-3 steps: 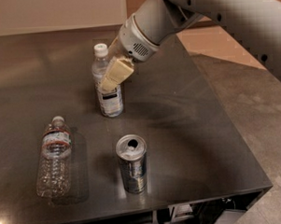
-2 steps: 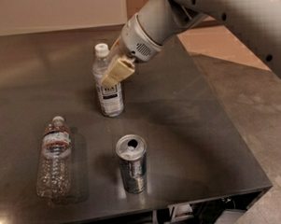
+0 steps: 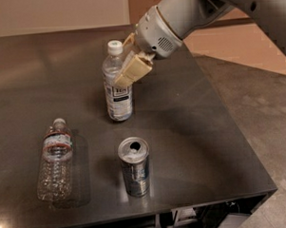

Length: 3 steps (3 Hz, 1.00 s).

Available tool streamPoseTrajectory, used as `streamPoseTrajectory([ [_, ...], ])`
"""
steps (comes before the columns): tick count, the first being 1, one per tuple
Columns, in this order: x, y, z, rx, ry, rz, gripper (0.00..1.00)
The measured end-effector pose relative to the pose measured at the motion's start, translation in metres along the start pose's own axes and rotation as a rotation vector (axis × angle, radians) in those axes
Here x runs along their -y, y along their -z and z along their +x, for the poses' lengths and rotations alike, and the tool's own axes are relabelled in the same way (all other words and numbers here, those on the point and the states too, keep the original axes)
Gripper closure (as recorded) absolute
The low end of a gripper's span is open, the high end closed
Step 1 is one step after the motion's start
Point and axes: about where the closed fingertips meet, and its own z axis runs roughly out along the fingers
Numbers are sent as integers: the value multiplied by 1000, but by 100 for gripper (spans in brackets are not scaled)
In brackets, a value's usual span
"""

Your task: Move blue plastic bottle near redbull can

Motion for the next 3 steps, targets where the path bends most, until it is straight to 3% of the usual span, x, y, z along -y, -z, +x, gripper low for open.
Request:
streamPoseTrajectory([
  [3, -55, 41, 28, -20, 179, -165, 100],
])
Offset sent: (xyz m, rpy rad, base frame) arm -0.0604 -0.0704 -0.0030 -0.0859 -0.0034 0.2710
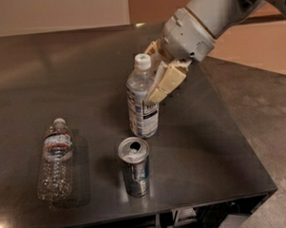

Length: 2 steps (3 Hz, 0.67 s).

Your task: Move blue plastic bottle near redbull can

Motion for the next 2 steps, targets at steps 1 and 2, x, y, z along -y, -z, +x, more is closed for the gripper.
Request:
streamPoseTrajectory([
  [1, -16, 6, 0, 14, 46, -23, 100],
  [2, -29, 9, -2, 31, 73, -40, 100],
])
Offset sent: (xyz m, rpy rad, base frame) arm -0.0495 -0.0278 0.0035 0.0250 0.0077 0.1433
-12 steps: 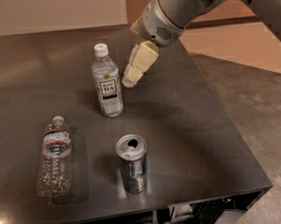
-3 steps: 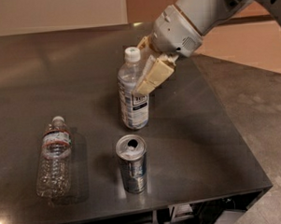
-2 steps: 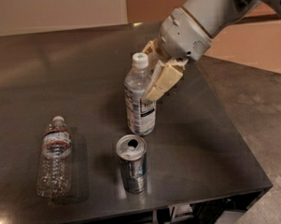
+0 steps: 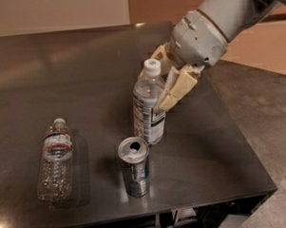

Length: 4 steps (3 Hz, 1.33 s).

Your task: Move blue plastic bottle near redbull can

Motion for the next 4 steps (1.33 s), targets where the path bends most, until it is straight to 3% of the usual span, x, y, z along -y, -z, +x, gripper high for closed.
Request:
streamPoseTrajectory([
  [4, -24, -18, -5, 33, 86, -90, 100],
])
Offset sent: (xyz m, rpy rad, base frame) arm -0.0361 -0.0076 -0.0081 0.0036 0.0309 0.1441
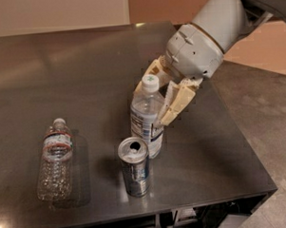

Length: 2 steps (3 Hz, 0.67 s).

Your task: Move blue plastic bottle near redbull can

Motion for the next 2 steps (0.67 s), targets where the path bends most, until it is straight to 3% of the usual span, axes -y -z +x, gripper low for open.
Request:
streamPoseTrajectory([
  [1, -2, -4, 1, -4, 9, -13, 86],
  [2, -2, -7, 1, -5, 17, -23, 63],
])
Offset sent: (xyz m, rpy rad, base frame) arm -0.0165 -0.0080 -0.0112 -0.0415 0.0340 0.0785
